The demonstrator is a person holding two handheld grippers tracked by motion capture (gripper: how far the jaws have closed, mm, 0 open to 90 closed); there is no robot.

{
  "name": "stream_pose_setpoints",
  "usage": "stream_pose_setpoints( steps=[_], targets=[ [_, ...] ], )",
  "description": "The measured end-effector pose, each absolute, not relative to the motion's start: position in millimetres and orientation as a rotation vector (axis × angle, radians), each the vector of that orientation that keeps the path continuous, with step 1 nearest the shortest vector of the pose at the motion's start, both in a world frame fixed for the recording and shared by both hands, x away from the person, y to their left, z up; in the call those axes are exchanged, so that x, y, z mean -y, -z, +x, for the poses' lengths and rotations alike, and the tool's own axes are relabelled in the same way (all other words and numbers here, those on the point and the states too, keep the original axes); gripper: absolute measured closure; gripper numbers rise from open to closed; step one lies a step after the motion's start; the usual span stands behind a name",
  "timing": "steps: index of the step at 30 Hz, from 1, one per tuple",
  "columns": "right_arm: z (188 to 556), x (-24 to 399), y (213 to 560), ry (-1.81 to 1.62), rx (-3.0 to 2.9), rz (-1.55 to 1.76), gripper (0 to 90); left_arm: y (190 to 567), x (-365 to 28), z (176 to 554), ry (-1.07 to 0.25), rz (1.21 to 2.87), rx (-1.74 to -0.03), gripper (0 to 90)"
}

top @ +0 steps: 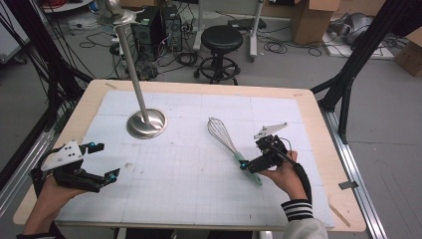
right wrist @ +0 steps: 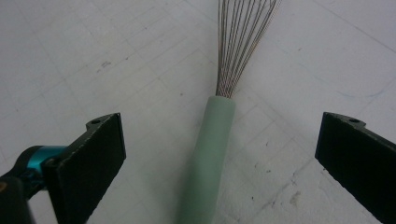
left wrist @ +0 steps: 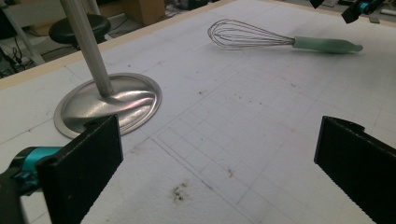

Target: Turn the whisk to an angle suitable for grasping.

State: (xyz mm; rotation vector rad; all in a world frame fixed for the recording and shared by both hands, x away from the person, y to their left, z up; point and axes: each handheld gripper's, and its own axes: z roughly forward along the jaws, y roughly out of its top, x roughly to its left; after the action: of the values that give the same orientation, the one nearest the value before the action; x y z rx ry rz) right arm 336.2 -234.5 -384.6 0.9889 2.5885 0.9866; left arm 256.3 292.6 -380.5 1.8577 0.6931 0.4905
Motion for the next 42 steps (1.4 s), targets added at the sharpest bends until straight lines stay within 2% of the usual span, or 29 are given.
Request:
stream_pose_setpoints(
  steps=[23,32,35,42],
  targets=[
    [357,204,393,-0.774,-2.772,0.886,0.7,382,-287,260,-0.474,1.87,-0.677,1.7],
    [365,192,397,-0.661,-2.844,0.825,7.0,382,-289,259,-0.477,1.862,-0.682,1.8],
    [368,190,398,-0.645,-2.853,0.805,15.5,382,-289,260,-0.474,1.867,-0.682,1.8],
    [374,192,405,-0.595,-2.891,0.799,19.2,383,-289,260,-0.474,1.869,-0.682,1.7]
  ],
)
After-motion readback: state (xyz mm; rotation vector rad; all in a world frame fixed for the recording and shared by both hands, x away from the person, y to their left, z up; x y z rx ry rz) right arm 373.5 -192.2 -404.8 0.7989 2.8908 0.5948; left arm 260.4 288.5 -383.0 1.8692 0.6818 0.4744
